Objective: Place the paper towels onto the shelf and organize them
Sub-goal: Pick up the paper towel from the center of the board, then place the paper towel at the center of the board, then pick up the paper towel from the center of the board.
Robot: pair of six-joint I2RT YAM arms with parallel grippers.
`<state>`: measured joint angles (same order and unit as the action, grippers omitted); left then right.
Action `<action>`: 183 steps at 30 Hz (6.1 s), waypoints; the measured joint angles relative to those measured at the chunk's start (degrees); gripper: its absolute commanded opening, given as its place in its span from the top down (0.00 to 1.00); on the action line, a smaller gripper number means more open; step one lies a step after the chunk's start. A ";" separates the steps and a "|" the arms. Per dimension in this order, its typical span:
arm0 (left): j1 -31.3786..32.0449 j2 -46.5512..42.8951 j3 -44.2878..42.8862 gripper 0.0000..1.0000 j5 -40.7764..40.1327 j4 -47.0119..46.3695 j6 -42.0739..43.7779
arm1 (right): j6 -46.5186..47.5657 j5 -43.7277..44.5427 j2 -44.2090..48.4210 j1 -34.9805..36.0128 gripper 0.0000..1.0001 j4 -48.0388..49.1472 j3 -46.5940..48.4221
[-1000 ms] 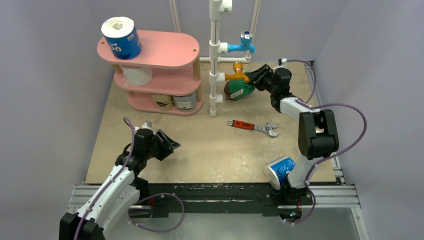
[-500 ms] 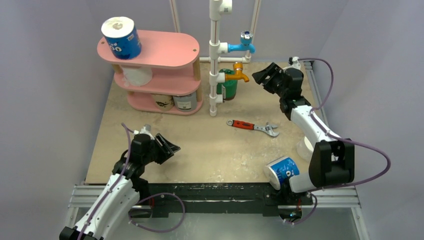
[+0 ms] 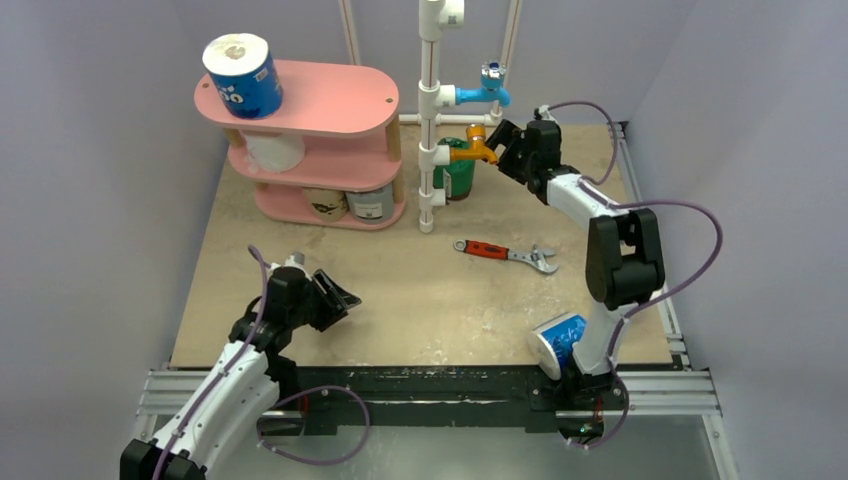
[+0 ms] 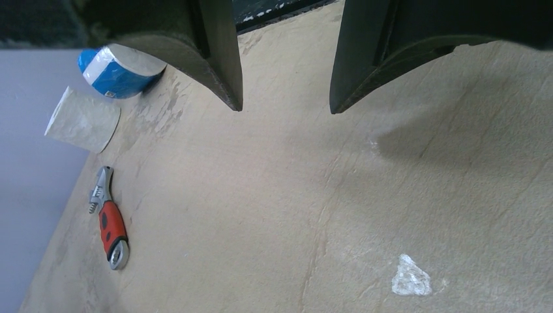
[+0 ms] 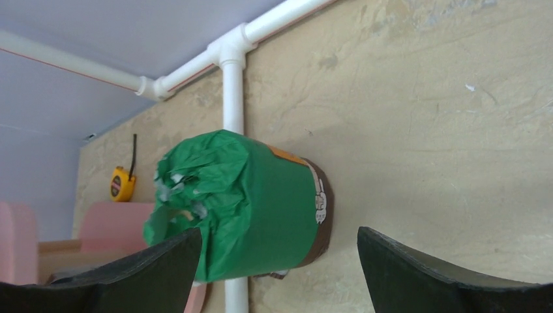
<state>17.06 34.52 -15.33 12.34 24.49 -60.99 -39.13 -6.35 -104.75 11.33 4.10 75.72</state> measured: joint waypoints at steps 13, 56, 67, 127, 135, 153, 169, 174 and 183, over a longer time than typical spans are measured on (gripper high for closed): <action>0.00 3.15 0.13 0.50 -1.09 -2.14 -1.46 | -0.57 -1.36 -13.40 2.56 0.09 -0.26 11.67; 0.00 2.78 2.19 0.50 -1.46 -4.13 -1.51 | 2.75 1.33 -17.38 4.90 0.74 -8.00 17.73; 0.00 -1.18 2.16 0.50 -1.51 -2.05 -1.42 | 3.32 5.35 -10.38 4.90 0.78 -12.87 11.72; 0.00 -15.63 -22.01 0.42 -13.42 20.65 15.52 | 17.18 15.91 17.90 45.51 0.72 -16.04 -15.32; 0.00 -12.81 -12.63 0.38 -1.18 10.23 13.81 | 17.38 14.75 15.56 45.51 0.34 -13.92 -14.56; 0.24 -8.41 -7.98 0.40 7.74 -2.36 12.85 | 15.80 20.90 28.35 45.51 0.22 -15.63 -13.68; 2.34 12.37 -8.57 0.45 5.20 -11.87 10.12 | 15.13 18.75 16.83 42.25 0.32 -13.11 -13.77; 3.08 12.57 -8.57 0.45 4.98 -14.01 9.46 | 15.39 16.90 14.80 42.25 0.38 -12.83 -13.42; 3.34 9.88 -8.57 0.45 4.00 -14.16 9.29 | 14.97 15.39 16.98 42.23 0.43 -9.84 -18.36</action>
<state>20.40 44.40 -23.90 16.34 10.33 -51.70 -24.16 9.04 -87.77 53.56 -5.74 57.36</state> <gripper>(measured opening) 0.549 0.583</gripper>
